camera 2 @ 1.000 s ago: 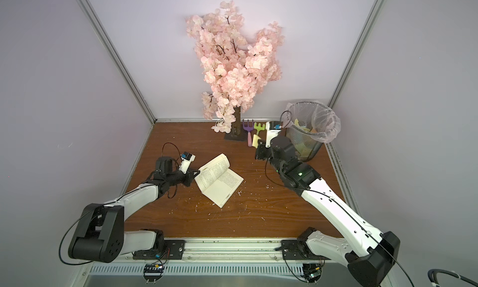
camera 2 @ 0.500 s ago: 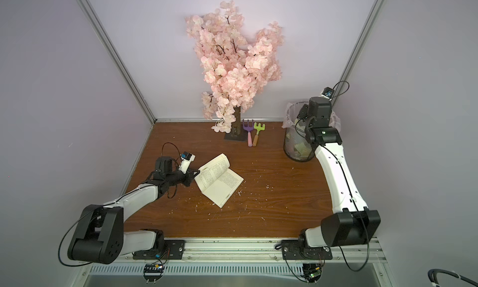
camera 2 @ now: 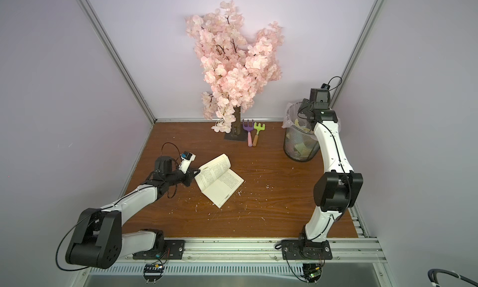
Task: Peel off the used sticky note
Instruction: Place the note in the trash bin, then close the book at the center of the board.
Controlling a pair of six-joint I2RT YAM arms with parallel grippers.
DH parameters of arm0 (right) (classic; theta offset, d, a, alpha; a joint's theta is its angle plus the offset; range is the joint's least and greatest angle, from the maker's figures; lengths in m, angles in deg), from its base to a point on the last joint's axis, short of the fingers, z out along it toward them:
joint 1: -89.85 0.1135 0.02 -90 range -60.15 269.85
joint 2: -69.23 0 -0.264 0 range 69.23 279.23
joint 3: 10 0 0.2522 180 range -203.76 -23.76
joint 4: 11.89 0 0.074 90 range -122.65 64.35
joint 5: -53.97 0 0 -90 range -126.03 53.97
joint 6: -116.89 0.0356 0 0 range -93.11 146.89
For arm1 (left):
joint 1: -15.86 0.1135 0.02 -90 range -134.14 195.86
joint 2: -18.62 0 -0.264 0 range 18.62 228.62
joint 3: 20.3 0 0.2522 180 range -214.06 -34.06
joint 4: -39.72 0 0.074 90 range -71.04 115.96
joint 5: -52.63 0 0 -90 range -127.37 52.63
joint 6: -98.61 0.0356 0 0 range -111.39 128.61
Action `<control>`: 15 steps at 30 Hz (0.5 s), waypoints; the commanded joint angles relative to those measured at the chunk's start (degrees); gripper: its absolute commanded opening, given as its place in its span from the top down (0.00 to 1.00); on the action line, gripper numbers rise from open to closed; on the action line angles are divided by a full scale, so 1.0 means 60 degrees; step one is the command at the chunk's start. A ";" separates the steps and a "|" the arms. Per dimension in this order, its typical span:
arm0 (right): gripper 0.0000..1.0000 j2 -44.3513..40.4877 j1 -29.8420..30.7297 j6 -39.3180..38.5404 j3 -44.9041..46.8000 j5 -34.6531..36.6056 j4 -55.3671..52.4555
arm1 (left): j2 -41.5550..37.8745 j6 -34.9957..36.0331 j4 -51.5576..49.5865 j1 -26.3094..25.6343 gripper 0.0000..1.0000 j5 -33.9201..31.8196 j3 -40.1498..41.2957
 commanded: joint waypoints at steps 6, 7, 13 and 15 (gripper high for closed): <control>0.15 -0.0733 0.0237 -0.0116 -0.0856 -0.1019 -0.0760 | -0.0482 0.1037 -0.0836 -0.0778 0.84 -0.0141 0.0085; 0.14 -0.0847 0.0332 -0.0116 -0.0687 -0.1112 -0.0732 | -0.0576 0.1279 -0.1137 -0.0951 0.73 -0.0027 0.0042; 0.14 -0.2425 0.1270 0.0306 0.2253 -0.2040 0.0300 | -0.1016 0.2075 -0.2986 -0.1256 0.13 0.0640 -0.0610; 0.14 -0.3347 0.1769 0.0715 0.3808 -0.2375 0.0994 | -0.1181 0.2110 -0.3491 -0.1256 0.02 0.0659 -0.0912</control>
